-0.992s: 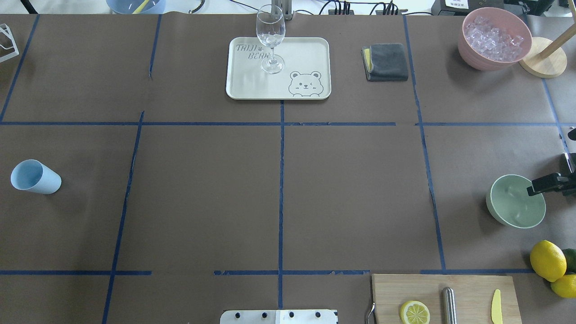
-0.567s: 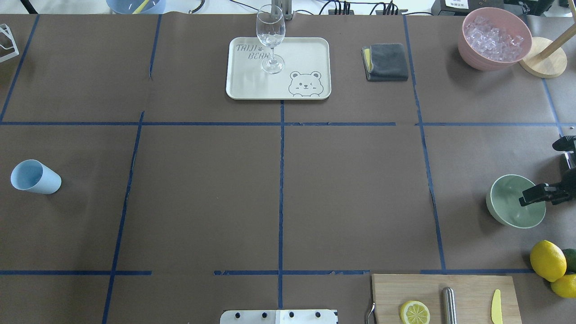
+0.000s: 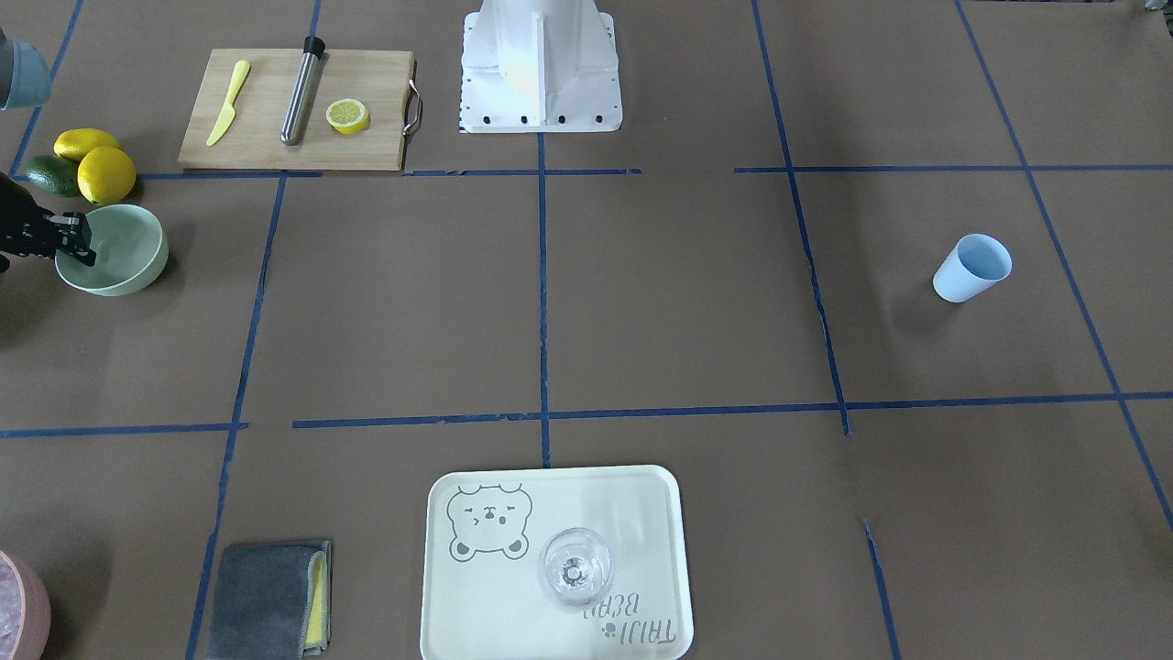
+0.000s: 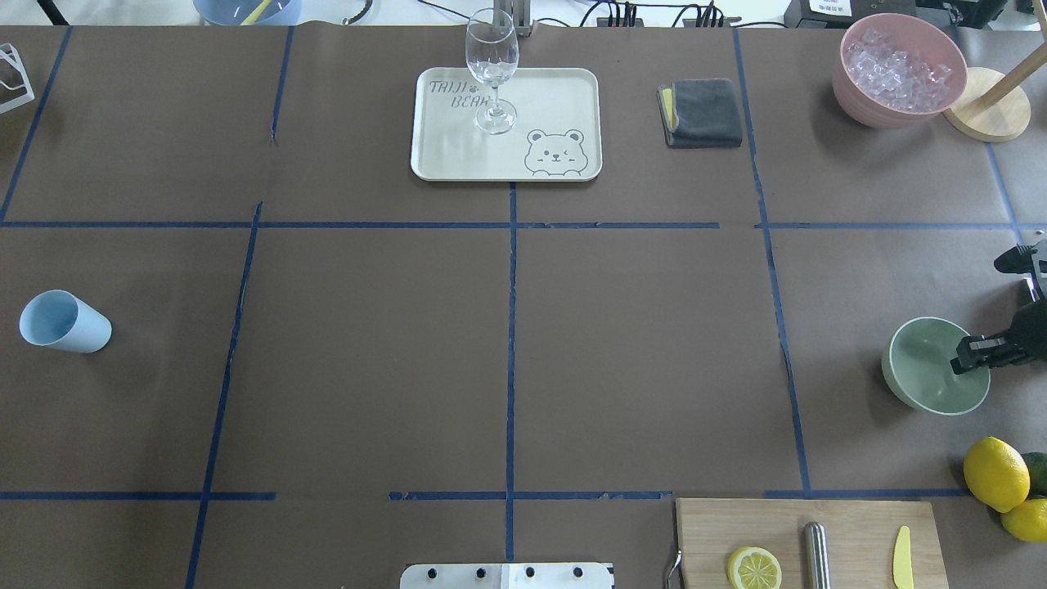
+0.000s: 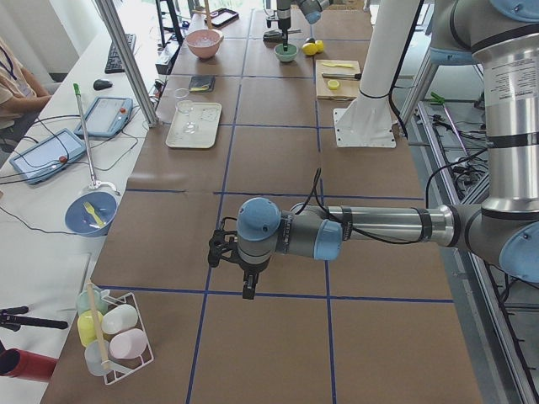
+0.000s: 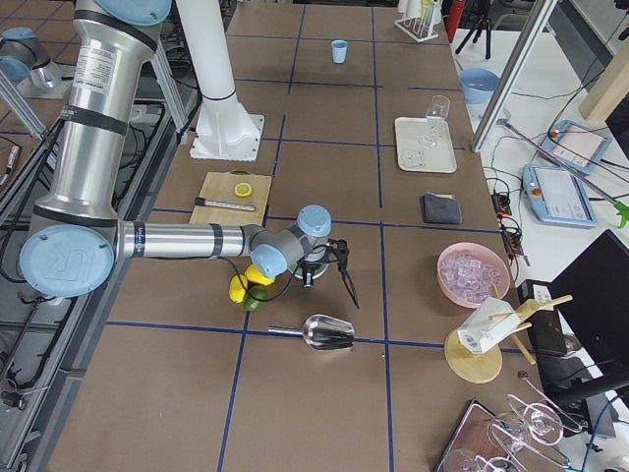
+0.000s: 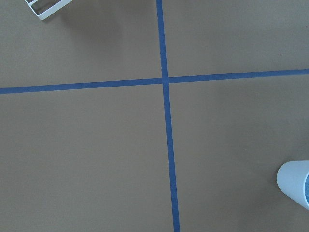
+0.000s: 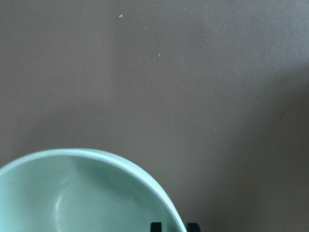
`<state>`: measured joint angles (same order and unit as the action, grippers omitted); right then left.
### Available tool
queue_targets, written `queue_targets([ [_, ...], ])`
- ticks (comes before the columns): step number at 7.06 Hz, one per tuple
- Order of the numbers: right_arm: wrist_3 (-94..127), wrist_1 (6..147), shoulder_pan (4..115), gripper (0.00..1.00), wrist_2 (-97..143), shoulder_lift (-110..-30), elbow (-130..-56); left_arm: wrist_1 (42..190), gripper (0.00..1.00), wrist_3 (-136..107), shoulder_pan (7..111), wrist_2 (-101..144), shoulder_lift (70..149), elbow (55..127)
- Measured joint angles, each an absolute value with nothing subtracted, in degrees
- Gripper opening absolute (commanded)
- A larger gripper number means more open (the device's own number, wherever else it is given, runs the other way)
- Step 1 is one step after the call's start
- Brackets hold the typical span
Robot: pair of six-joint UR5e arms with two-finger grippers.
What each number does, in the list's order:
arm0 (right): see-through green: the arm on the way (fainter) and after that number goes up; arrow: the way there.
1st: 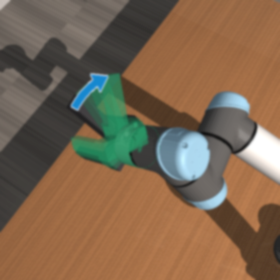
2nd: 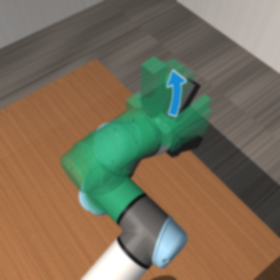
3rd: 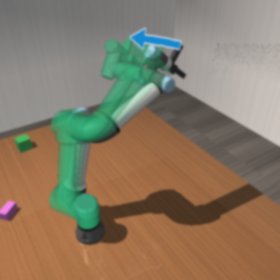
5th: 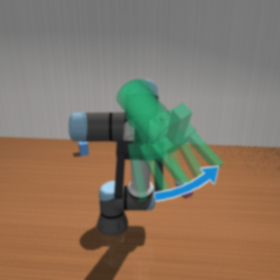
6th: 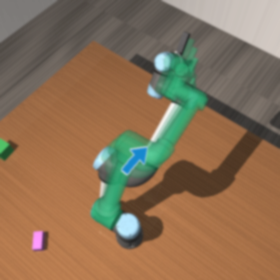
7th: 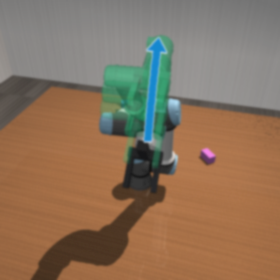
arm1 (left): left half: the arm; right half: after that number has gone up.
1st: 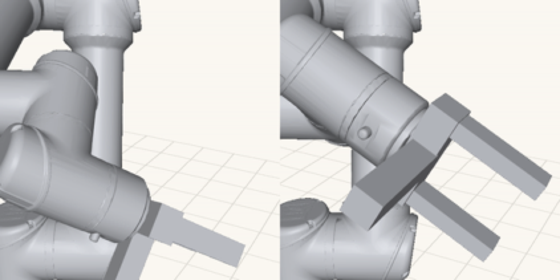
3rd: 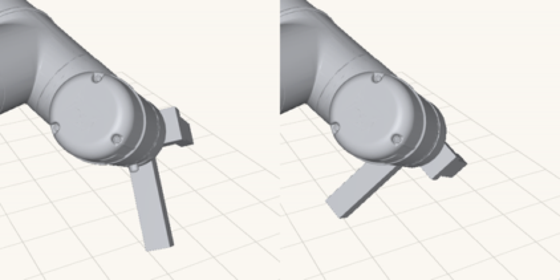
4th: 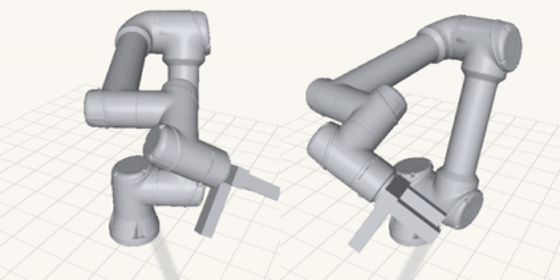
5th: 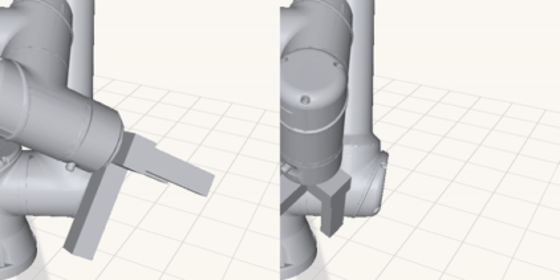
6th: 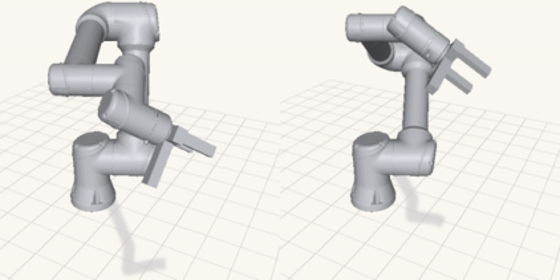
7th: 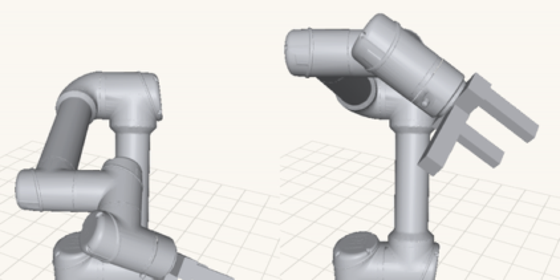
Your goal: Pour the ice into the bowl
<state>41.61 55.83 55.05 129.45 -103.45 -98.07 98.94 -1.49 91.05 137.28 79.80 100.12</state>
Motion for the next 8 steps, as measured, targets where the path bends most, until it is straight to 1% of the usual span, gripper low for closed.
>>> queue_targets([
  [1, 41.68, 55.79, 55.08, 0.00, 129.56, -102.81, -98.99, 98.96, 1.00, -1.49, 91.06, 137.28, 79.81, 100.03],
  [3, 44.98, 55.83, 55.20, 0.00, 130.06, -101.31, -104.81, 98.98, 1.00, -1.49, 91.06, 137.28, 79.81, 99.99],
  [4, 52.68, 55.75, 54.45, 0.00, 130.47, -97.79, -106.77, 99.05, 1.00, -1.49, 91.06, 137.29, 79.81, 99.96],
  [6, 71.10, 55.80, 48.28, 0.00, 130.08, -86.90, -107.99, 99.36, 1.00, -1.48, 91.05, 137.25, 79.81, 100.01],
  [8, 86.81, 56.75, 34.94, 0.00, 118.98, -74.43, -107.09, 100.42, 1.00, -1.43, 91.00, 137.44, 79.86, 100.24],
])
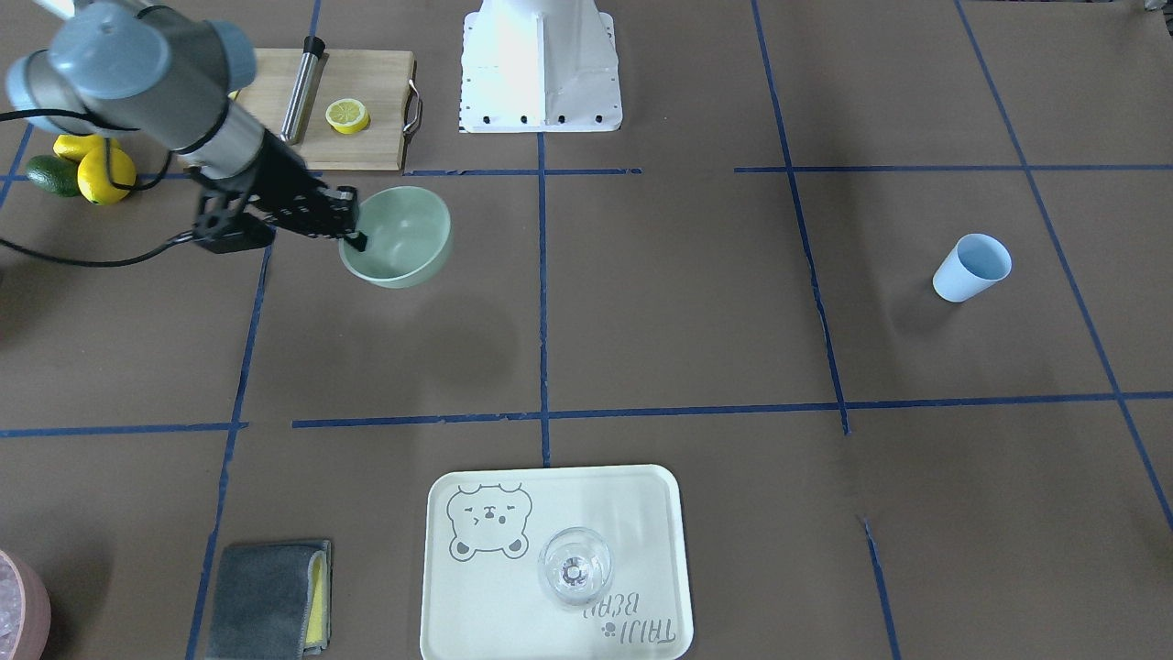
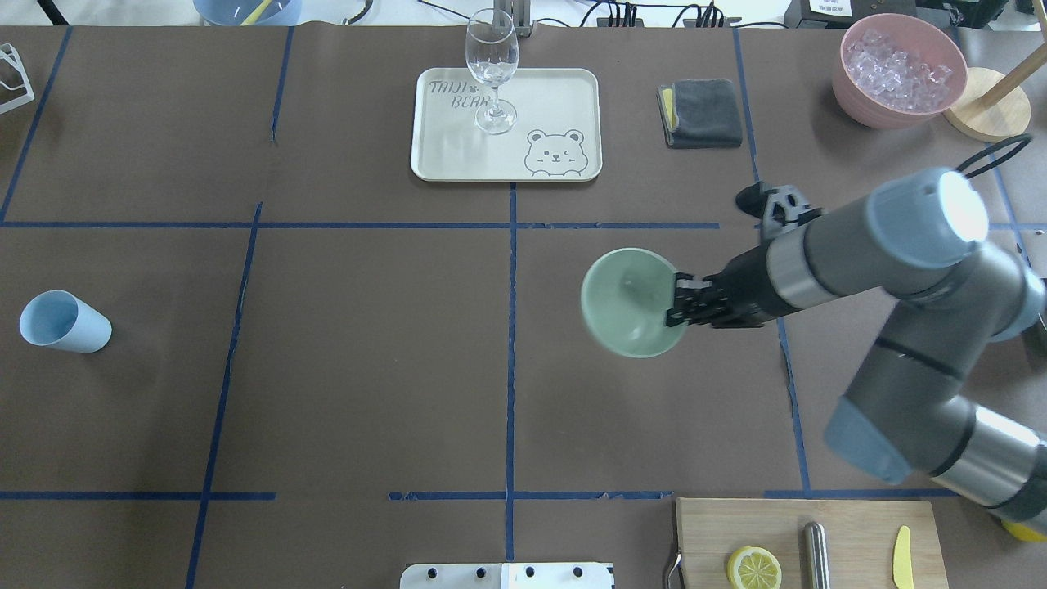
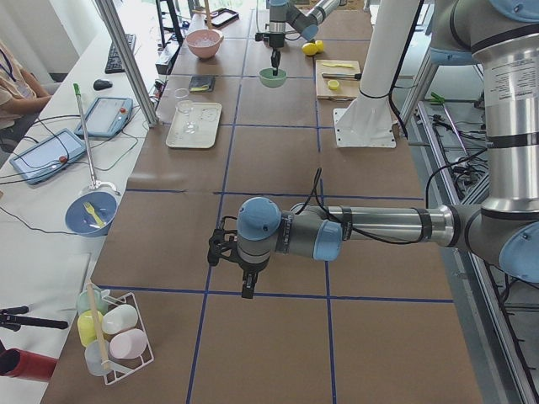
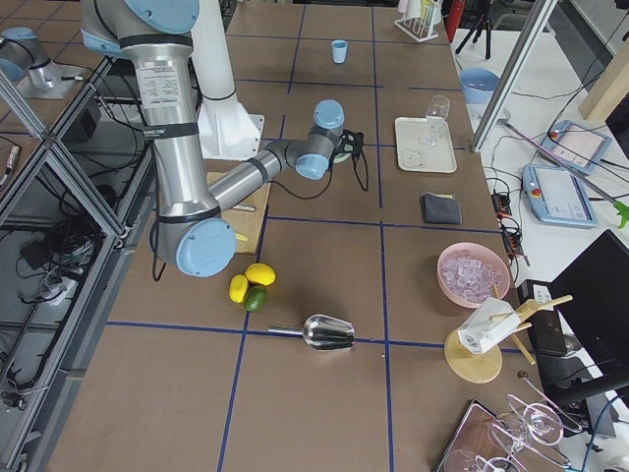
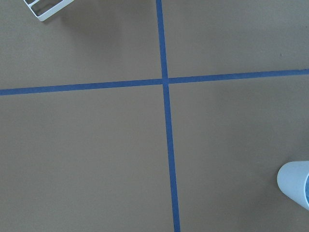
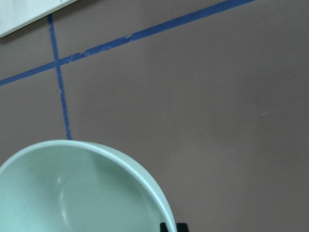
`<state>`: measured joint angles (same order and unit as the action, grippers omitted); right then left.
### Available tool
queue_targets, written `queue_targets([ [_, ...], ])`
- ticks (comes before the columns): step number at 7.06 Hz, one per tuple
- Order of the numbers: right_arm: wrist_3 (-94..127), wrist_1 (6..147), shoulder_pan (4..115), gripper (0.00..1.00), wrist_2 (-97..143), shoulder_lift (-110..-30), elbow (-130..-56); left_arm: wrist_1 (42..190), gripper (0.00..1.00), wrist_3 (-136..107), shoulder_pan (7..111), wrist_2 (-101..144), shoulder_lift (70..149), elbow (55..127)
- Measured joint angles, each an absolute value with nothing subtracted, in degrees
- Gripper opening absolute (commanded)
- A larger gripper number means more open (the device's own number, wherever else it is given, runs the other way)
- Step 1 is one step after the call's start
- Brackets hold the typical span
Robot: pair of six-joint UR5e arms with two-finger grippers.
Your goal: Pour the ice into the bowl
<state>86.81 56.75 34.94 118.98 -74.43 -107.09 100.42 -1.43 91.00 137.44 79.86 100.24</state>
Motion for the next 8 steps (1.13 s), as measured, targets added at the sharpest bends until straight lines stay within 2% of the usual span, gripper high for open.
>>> queue_targets([
  [1, 92.34, 58.68, 28.53, 0.00, 111.91, -67.56, -104.69, 102.10, 1.00, -1.49, 90.98, 138.58, 79.88, 100.25],
  [3, 98.24, 62.95, 21.79, 0.00, 102.53, -53.24, -94.05, 104.41, 1.00, -1.55, 90.91, 140.92, 79.89, 99.99],
  [4, 99.36, 63.56, 20.63, 0.00, 99.95, -48.56, -88.65, 104.70, 1.00, -1.52, 90.89, 141.22, 79.89, 99.96],
  [6, 99.74, 63.79, 19.71, 0.01, 98.42, -45.18, -83.12, 104.98, 1.00, -1.55, 90.91, 141.45, 79.84, 99.47],
  [7, 99.72, 63.80, 19.51, 0.64, 98.28, -44.83, -82.21, 105.06, 1.00, -1.57, 90.90, 141.49, 79.81, 99.39],
  [8, 99.78, 63.79, 19.40, 1.00, 98.26, -44.77, -81.86, 105.52, 1.00, -1.60, 90.90, 141.50, 79.81, 99.29],
])
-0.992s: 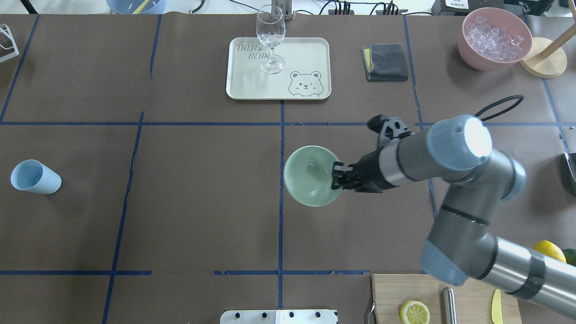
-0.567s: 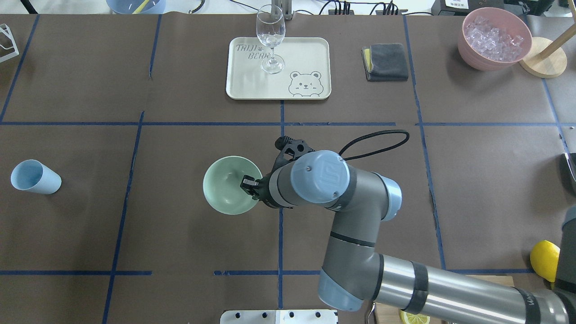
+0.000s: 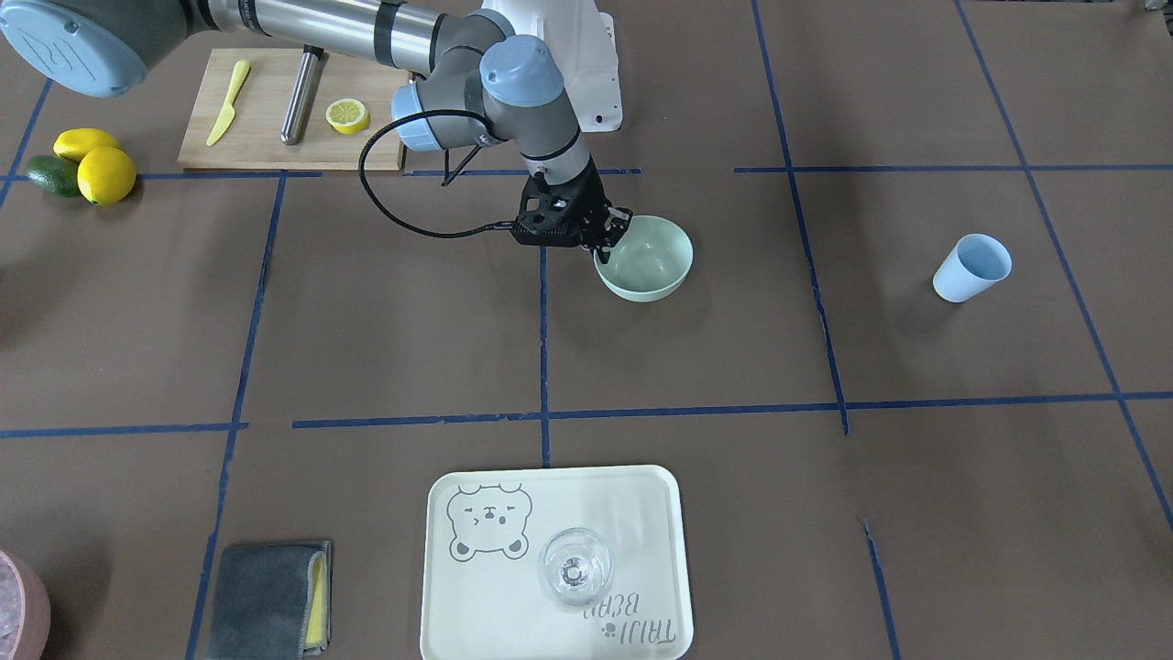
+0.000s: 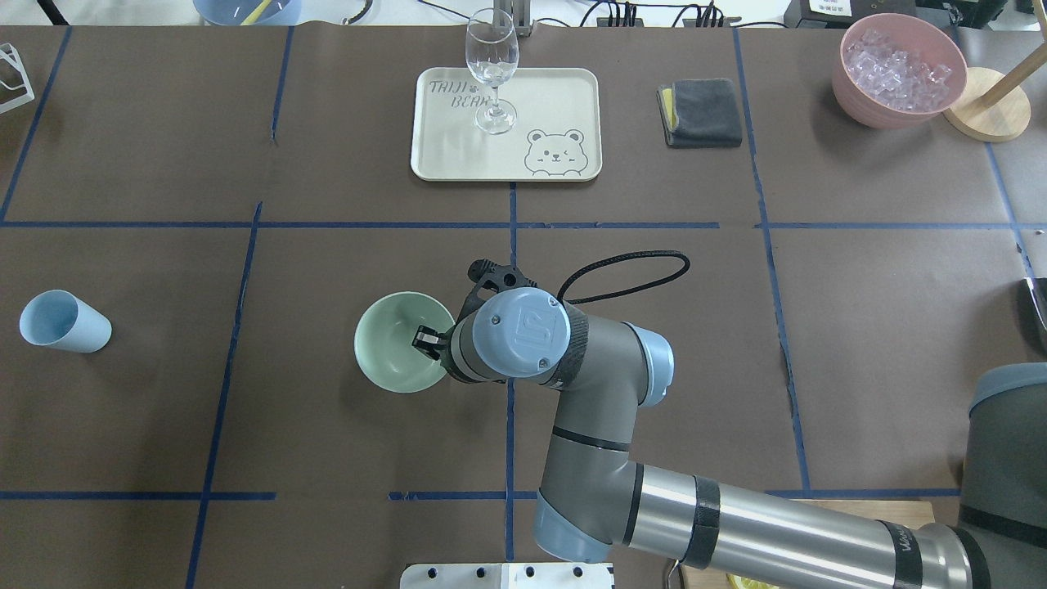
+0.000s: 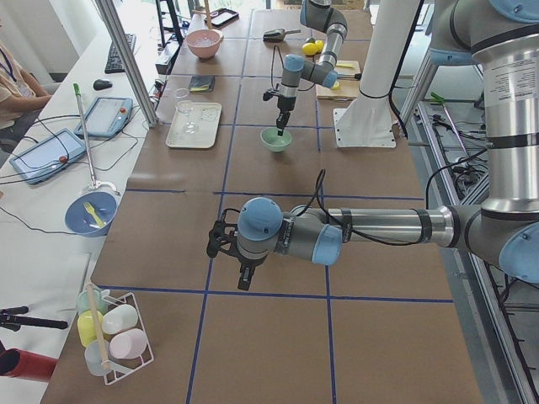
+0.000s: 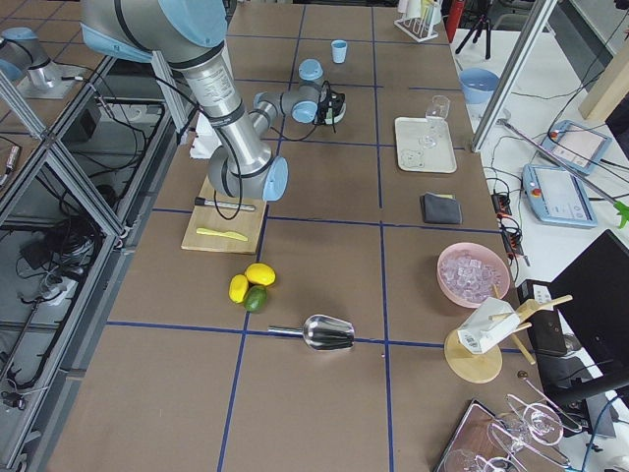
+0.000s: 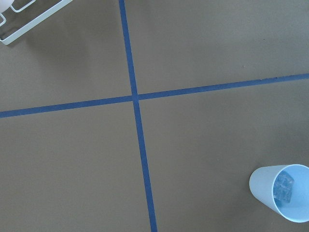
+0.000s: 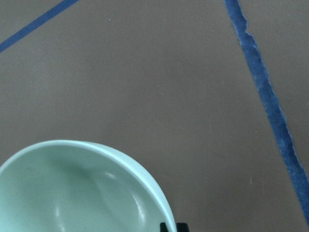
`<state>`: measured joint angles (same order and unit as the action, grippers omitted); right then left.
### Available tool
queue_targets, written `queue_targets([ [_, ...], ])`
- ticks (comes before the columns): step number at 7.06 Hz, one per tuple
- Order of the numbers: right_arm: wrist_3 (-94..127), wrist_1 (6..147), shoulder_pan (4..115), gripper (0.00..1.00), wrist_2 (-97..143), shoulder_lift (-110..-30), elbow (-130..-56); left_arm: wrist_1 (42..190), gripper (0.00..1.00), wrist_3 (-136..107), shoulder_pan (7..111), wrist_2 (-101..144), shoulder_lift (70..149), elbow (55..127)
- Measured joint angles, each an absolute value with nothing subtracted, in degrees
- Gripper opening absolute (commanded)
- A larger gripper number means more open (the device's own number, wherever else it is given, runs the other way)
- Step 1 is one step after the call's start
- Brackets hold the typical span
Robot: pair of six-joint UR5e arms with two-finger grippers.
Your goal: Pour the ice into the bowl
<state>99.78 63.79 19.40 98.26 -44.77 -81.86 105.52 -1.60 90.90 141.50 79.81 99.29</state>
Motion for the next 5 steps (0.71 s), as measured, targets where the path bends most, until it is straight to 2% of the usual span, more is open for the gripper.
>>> queue_targets([
  [3, 100.13, 63.39, 19.91, 1.00, 98.34, -43.97, -82.63, 107.09, 1.00, -1.67, 90.79, 141.66, 79.82, 98.87],
  [5, 100.17, 63.47, 23.95, 1.00, 100.02, -45.88, -89.02, 110.72, 1.00, -1.82, 89.05, 144.38, 79.88, 98.30],
])
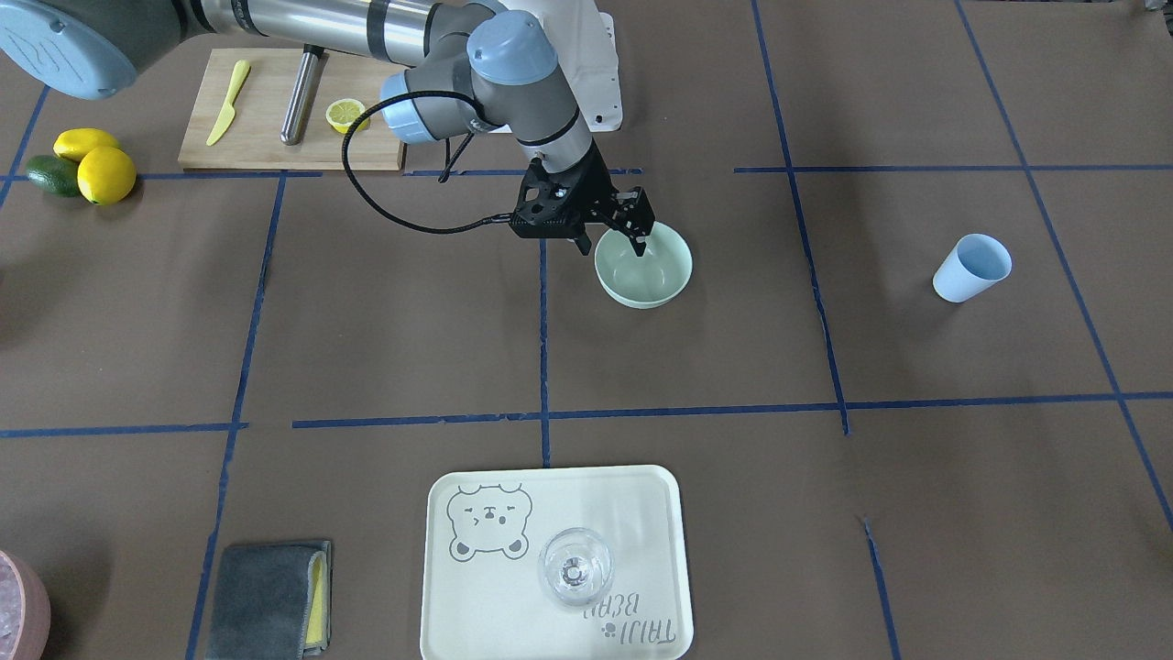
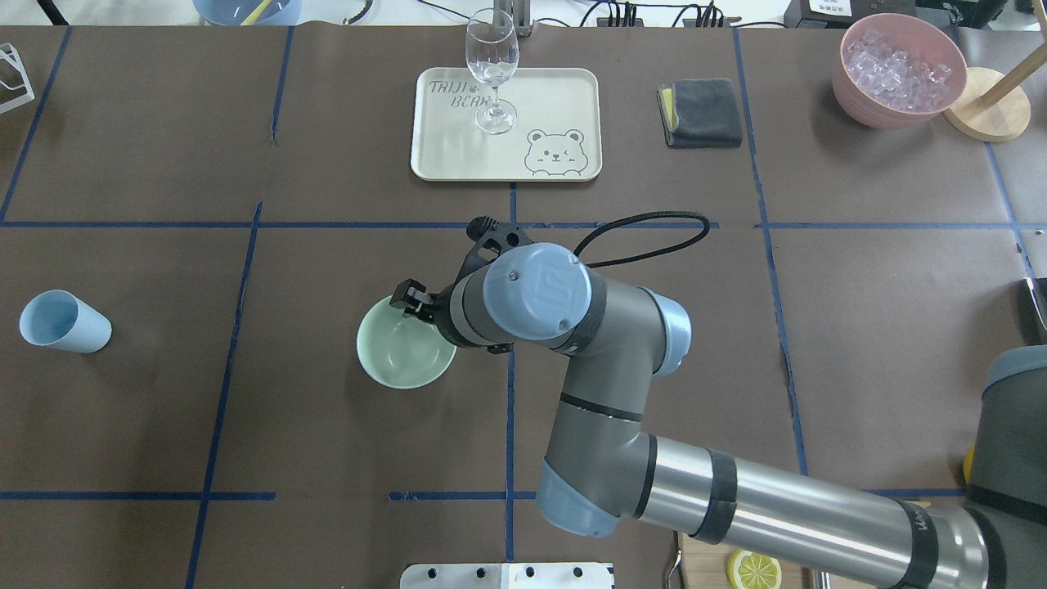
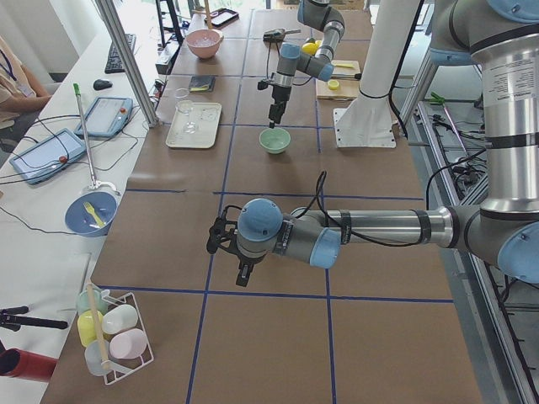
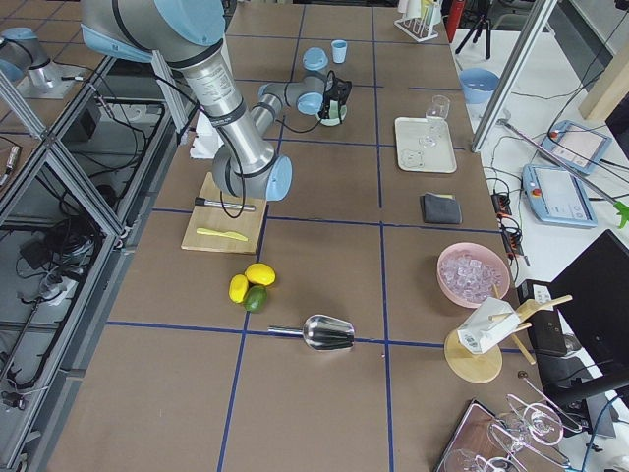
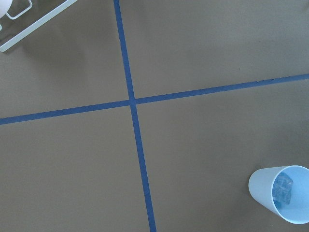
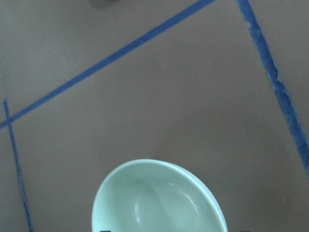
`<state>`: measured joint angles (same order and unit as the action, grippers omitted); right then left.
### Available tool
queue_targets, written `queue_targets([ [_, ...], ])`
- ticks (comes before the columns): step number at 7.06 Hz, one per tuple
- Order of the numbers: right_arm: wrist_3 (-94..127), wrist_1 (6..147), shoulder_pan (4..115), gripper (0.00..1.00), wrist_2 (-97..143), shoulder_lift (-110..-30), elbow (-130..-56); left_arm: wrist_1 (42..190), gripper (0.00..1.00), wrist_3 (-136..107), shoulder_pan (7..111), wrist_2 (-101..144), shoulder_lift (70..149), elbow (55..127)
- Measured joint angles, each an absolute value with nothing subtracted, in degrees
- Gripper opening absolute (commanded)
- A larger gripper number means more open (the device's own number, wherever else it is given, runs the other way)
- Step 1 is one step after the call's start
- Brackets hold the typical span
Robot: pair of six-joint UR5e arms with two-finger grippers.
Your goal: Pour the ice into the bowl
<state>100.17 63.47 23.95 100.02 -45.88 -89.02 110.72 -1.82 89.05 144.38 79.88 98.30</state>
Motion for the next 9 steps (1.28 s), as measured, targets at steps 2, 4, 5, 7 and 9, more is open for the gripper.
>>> queue_targets([
  [2, 99.95, 63.34, 29.51, 1.00, 104.07, -55.65, -100.15, 118.22, 1.00, -4.82, 83.98, 145.03, 79.91, 98.23],
  [4, 99.64, 63.23, 31.90, 1.00, 105.98, -60.91, -104.17, 133.01, 1.00, -21.73, 77.05, 142.46, 79.92, 98.38],
  [5, 99.60, 63.21, 32.14, 1.00, 106.11, -61.61, -104.58, 142.33, 1.00, -32.63, 72.27, 137.42, 79.34, 98.69],
  [7, 99.14, 63.19, 32.15, 1.00, 105.92, -62.84, -104.49, 154.66, 1.00, -44.24, 62.39, 124.42, 75.09, 101.41],
  [9, 98.31, 63.17, 31.84, 1.00, 105.74, -63.38, -104.09, 157.65, 1.00, -48.93, 49.88, 104.61, 69.09, 105.30],
])
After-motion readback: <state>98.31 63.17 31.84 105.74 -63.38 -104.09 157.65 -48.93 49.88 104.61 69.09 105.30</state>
